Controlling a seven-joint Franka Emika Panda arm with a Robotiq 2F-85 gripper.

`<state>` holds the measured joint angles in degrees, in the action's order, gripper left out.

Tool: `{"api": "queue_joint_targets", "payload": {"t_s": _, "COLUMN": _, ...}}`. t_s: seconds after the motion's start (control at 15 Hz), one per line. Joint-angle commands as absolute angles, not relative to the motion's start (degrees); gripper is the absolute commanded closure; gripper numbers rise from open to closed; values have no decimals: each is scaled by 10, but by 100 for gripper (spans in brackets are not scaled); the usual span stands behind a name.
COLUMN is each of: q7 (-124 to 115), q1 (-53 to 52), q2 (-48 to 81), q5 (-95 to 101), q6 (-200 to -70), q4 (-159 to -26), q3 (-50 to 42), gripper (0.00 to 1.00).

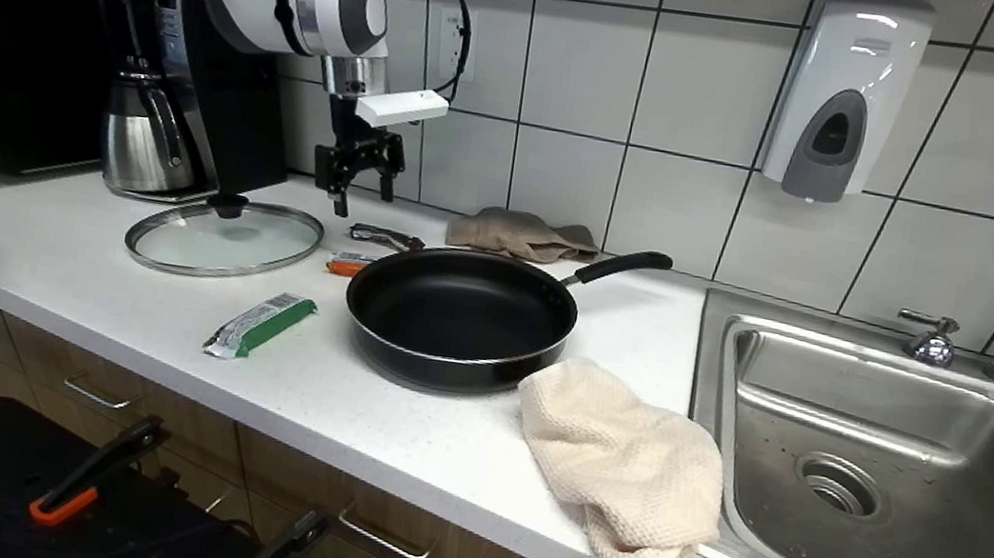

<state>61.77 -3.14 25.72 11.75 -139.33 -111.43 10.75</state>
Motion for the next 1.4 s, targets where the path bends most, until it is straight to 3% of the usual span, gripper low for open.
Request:
{"api": "queue_joint_targets", "payload": {"t_s": 0.0, "q7": 619, "q1": -34, "q2": 258, "q5": 114, "q6": -1391, "q4": -1111, "q3": 106, "gripper": 0}}
{"api": "queue_joint_targets", "payload": {"t_s": 1.27, "q7": 732, "q1": -42, "q2": 405, "q5": 130, "q6": -1372, "q4": -954, "q3": 106, "gripper": 0}}
{"api": "queue_joint_targets", "payload": {"t_s": 1.33, "q7": 732, "q1": -42, "q2": 406, "q5": 130, "q6": -1373, "q4": -953, "q3": 106, "gripper": 25}}
